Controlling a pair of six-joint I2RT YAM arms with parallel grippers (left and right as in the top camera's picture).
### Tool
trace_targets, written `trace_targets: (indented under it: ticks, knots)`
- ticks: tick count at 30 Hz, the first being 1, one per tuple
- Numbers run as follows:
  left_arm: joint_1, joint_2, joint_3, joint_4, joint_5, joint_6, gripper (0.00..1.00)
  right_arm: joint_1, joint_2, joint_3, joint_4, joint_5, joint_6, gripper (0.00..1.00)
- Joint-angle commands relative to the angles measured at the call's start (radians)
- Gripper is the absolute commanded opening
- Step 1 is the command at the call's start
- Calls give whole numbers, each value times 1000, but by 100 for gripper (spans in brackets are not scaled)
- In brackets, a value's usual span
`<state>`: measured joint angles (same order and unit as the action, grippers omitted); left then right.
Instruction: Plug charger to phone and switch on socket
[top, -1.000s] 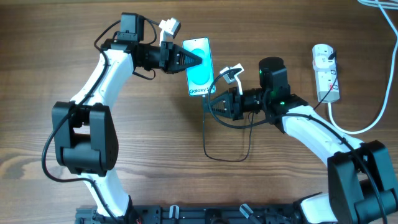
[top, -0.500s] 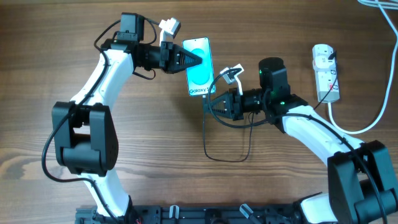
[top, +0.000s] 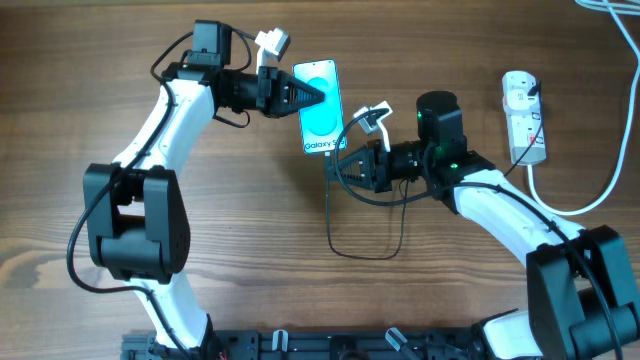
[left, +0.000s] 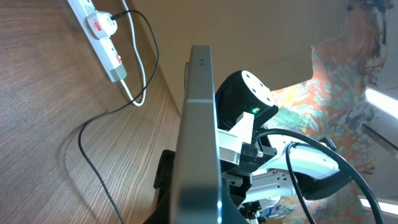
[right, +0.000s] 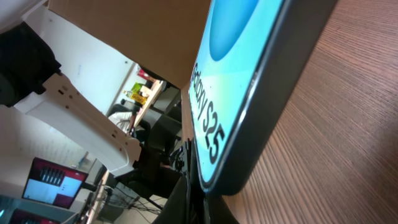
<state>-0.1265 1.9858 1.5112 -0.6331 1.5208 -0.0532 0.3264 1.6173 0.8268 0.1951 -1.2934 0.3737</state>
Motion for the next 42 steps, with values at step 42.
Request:
trace_targets:
  ticks: [42]
  knots:
    - [-48, -13, -4, -11, 24, 28, 4, -47, -16, 5, 127, 64, 129, 5]
